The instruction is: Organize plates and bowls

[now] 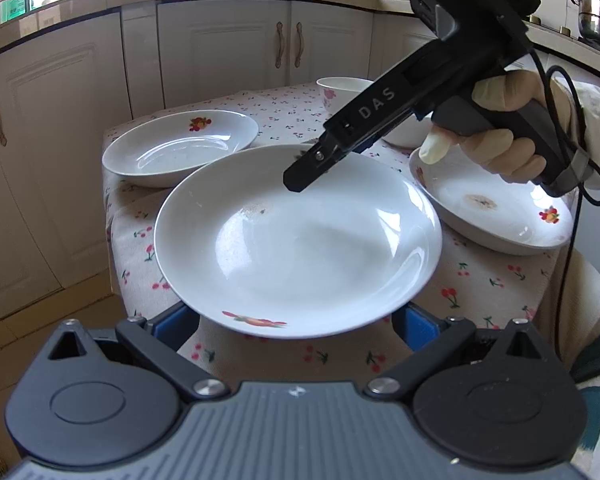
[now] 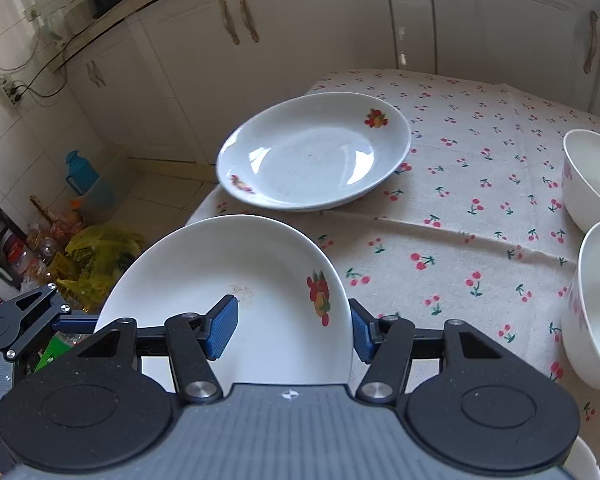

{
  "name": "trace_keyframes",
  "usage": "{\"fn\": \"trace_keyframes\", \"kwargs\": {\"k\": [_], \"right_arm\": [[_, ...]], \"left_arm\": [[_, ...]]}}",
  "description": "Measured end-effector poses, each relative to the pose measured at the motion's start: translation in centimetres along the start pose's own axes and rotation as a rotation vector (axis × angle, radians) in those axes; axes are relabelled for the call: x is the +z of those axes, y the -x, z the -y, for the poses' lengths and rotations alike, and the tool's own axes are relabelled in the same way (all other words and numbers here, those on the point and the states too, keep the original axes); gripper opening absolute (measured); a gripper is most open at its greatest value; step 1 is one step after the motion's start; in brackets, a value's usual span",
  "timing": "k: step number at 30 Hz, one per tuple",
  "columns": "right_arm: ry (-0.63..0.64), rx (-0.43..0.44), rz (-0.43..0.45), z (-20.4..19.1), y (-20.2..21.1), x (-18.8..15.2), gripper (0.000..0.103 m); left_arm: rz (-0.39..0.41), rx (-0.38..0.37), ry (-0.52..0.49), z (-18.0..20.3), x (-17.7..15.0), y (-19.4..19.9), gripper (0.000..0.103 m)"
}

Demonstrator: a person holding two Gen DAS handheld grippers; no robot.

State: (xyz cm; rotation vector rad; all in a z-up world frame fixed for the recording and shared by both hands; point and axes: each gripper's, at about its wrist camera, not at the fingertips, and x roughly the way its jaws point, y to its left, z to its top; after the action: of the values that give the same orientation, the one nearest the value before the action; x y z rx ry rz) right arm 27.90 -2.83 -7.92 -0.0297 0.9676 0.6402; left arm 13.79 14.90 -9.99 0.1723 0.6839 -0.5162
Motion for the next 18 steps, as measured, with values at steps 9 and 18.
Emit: {"fn": "trace_keyframes", "kwargs": {"k": [9, 18], "right_arm": [[-0.031, -0.029, -0.014, 1.3, -0.9, 0.0, 0.064], [-0.013, -0.008, -0.007, 0.8, -0.6, 0.0, 0.085]], "left_arm": [[0.011, -0.007, -0.015, -0.1, 0.5, -0.7, 0.102], [0.005, 0.005, -0.004, 0.0, 0.3, -0.5, 0.101]]}}
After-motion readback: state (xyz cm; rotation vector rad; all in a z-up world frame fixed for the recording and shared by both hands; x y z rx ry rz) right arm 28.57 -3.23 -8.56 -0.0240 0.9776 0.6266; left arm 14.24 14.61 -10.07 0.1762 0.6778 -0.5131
